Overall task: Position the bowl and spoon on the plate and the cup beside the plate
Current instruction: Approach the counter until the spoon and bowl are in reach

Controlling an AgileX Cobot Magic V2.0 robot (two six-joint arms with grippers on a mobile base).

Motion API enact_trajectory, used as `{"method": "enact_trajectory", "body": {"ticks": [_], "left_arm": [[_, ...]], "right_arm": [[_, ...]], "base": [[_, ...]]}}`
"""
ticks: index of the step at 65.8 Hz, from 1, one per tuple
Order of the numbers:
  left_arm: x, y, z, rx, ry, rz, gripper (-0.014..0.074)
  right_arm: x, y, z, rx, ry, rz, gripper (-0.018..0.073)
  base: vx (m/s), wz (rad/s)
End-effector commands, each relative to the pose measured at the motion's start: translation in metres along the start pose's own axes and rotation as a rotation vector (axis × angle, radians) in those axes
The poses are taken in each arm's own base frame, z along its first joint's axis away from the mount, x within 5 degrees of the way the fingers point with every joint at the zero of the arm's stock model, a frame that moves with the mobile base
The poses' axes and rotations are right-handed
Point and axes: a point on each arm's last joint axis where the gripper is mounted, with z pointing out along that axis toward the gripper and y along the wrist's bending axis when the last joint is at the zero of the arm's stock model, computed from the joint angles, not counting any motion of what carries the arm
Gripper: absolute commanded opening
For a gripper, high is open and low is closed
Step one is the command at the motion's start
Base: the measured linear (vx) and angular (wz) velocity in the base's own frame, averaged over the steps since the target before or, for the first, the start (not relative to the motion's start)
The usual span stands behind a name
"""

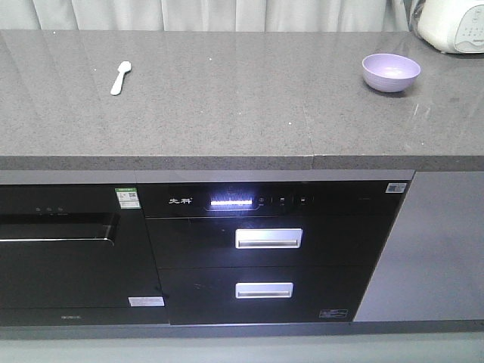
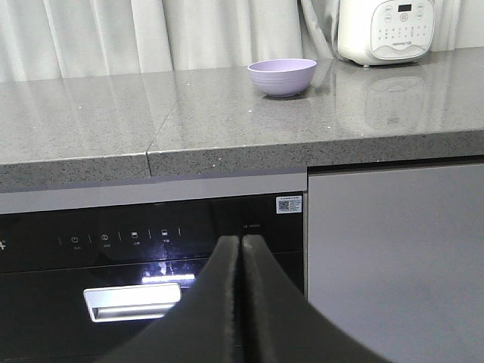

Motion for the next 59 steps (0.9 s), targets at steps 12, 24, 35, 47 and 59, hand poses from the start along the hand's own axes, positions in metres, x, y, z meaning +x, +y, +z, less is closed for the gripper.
{"method": "enact_trajectory", "body": {"ticks": [12, 24, 35, 47, 59], "left_arm": [[0.0028, 0.0003, 0.0006, 0.010, -0.056, -0.010, -0.0006], [0.0028, 0.0003, 0.0006, 0.010, -0.056, -0.010, -0.0006], [0.0028, 0.0003, 0.0006, 0.010, -0.056, -0.010, -0.0006], [0.0028, 0.0003, 0.0006, 0.010, -0.056, -0.010, -0.0006], [0.0028, 0.0003, 0.0006, 0.010, -0.056, -0.010, -0.0006]], "right_arm": [[-0.0016, 0.0000, -0.0001, 0.000, -0.068, -0.012, -0.0005], [-0.0016, 0.0000, -0.0001, 0.000, -0.068, -0.012, -0.0005], [-0.0016, 0.0000, -0.0001, 0.000, -0.068, -0.012, -0.0005], [-0.0016, 0.0000, -0.0001, 0.000, -0.068, -0.012, -0.0005], [-0.0016, 0.0000, -0.0001, 0.000, -0.068, -0.012, -0.0005]], "base": [[0.06, -0.01], [0.06, -0.01], [0.06, -0.01], [0.07, -0.01], [0.07, 0.00]]}}
